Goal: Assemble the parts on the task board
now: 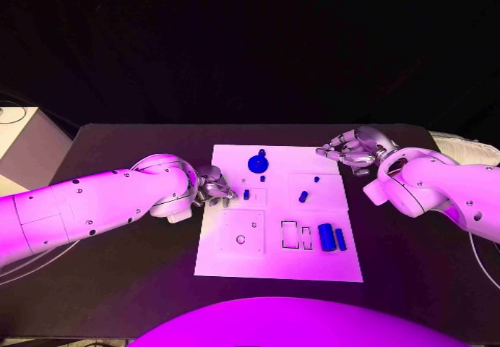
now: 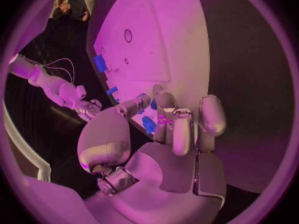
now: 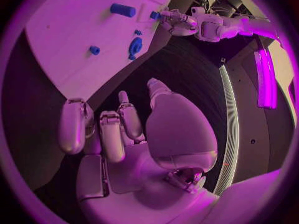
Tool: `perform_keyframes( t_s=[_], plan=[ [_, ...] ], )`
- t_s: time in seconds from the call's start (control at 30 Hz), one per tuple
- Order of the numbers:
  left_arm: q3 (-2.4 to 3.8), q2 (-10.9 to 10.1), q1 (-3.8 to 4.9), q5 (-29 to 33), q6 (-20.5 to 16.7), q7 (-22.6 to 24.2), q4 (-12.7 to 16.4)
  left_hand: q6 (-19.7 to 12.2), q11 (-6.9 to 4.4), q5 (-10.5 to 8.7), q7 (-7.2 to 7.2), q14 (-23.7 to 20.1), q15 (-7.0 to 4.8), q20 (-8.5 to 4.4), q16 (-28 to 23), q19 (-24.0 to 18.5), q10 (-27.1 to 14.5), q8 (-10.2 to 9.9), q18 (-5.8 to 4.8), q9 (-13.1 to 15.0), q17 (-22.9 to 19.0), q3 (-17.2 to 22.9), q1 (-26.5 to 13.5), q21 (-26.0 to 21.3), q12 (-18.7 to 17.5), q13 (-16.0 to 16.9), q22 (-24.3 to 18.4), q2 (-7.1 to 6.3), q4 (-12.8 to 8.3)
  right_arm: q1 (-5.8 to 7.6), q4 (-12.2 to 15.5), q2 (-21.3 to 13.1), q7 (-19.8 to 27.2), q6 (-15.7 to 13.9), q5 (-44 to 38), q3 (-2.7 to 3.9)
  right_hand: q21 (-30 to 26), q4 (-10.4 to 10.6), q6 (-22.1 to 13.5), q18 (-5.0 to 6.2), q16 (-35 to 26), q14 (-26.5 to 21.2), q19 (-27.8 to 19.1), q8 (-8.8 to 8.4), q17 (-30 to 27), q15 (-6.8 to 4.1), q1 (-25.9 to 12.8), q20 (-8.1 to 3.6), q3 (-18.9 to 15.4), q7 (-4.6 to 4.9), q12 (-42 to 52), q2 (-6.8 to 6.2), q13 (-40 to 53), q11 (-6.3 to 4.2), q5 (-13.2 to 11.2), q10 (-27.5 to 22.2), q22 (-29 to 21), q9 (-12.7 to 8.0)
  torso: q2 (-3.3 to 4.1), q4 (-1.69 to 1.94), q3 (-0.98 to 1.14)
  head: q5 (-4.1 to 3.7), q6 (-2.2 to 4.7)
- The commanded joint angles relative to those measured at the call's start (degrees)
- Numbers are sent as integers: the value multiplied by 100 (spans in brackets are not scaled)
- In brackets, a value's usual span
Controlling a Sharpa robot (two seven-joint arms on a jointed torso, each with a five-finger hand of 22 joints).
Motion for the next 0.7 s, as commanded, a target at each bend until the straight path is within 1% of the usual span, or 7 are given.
perform_keyframes(
  t_s=[0.03,0.1,0.17,0.2,0.43,0.6,0.7],
  plan=[
    [-15,6,-16,-27,89,-30,-19,-5,-18,15,36,471,16,23,7,11,-37,-36,-57,10,978,-56,4,-34,-29,-16,2,-45,27,-5,-4,2,44,21,-13,1,-41,5,-48,94,-31,449,-35,34,1066,29,-24,-6,-39,2,19,44,252,9,28,-26,491,-9,3,-2,0,0,0],
    [-15,5,-16,-28,84,-30,-19,-6,-18,18,37,471,17,23,6,4,-41,-40,-55,10,977,-71,10,-40,-35,-25,-7,-40,44,-6,-5,3,42,16,-15,1,-41,7,-50,94,-28,451,-34,34,1073,29,-33,-6,-49,3,26,39,259,9,38,-19,492,-10,3,-2,0,0,0],
    [-15,6,-16,-28,80,-31,-18,-8,-17,19,37,468,17,23,2,2,-46,-43,-54,11,968,-80,14,-42,-44,-39,-10,-39,54,-7,-7,4,40,11,-16,1,-39,10,-56,92,-29,451,-29,42,1072,30,-61,-6,-87,3,27,40,256,10,167,-20,499,-12,2,0,-1,1,0],
    [-15,5,-16,-28,75,-31,-18,-11,-16,20,39,468,17,23,1,0,-50,-46,-53,11,965,-97,18,-44,-49,-45,-13,-43,68,-7,-7,4,39,9,-17,1,-38,9,-58,92,-29,451,-28,43,1072,29,-62,-6,-91,3,28,40,258,10,182,-19,500,-12,2,0,-1,-1,0],
    [-15,6,-16,-25,33,-28,-15,-14,-13,20,41,465,19,23,-3,-6,-61,-55,-51,14,956,-157,31,-51,-63,-63,-21,-55,118,-8,-9,6,34,5,-21,1,-46,8,-58,94,-28,452,-32,43,1074,29,-63,-6,-94,3,26,40,255,10,192,-22,496,-12,0,0,-3,-1,0],
    [-14,5,-17,-9,-10,-23,-9,-14,-13,20,42,465,20,24,-3,-5,-64,-57,-51,15,957,-170,36,-51,-68,-71,-20,-58,128,-9,-11,7,34,9,-21,1,-46,8,-58,94,-28,452,-32,43,1074,29,-63,-6,-94,3,26,40,255,10,192,-22,496,-12,2,0,0,0,0],
    [-14,-2,-17,65,-51,-14,10,-18,-12,22,43,466,21,24,-2,-9,-66,-66,-50,20,961,-261,71,-56,-70,-69,-26,-95,183,-11,-14,9,36,11,-22,1,-46,8,-58,94,-28,452,-32,43,1074,29,-63,-6,-94,3,26,40,255,10,192,-22,496,-12,3,-4,-5,2,0]
  ],
)
